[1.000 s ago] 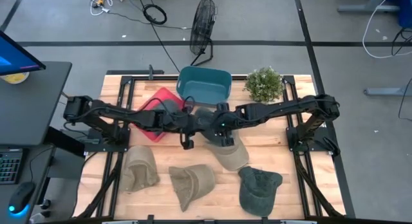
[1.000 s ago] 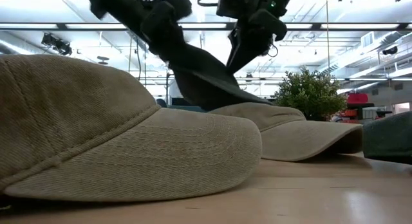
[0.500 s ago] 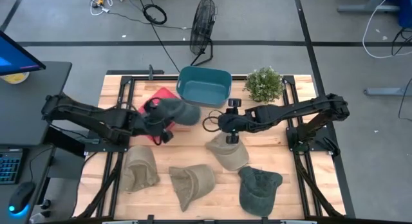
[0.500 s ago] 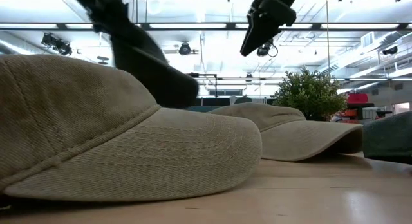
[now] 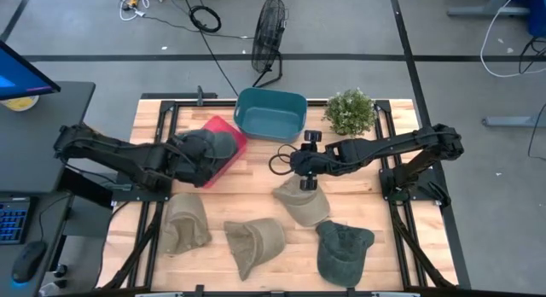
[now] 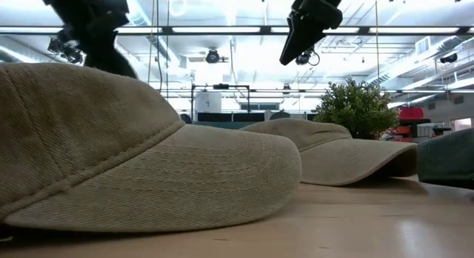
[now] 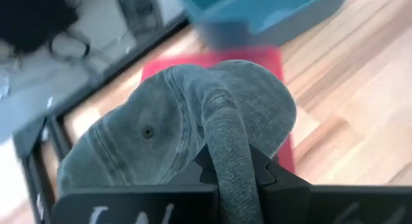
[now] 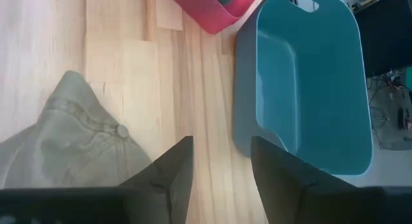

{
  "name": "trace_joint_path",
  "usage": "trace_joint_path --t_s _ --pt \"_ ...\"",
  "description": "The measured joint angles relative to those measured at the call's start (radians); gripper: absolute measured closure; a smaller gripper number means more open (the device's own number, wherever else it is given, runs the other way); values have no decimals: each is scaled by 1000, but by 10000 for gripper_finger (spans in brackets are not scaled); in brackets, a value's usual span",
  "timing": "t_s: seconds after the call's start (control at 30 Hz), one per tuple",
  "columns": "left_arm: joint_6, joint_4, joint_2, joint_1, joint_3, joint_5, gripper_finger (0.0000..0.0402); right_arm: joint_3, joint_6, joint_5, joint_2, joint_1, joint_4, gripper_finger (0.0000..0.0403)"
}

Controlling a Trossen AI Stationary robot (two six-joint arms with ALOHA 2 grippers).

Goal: Pick & Place hat
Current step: Put the top dark blue cap into the pink bin

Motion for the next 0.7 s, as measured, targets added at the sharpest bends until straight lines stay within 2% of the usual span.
trace_joint_path --t_s 0.1,0.37,0.53,0.7 --pt "-85 8 21 0 -28 22 377 0 0 0 0 0 1 243" --pt "-110 196 97 18 -164 16 367 0 0 0 1 0 3 243" --pt "-114 322 133 32 -217 32 317 0 0 -3 1 0 8 243" --pt "-161 326 145 27 -205 124 259 0 -4 -3 1 0 10 243"
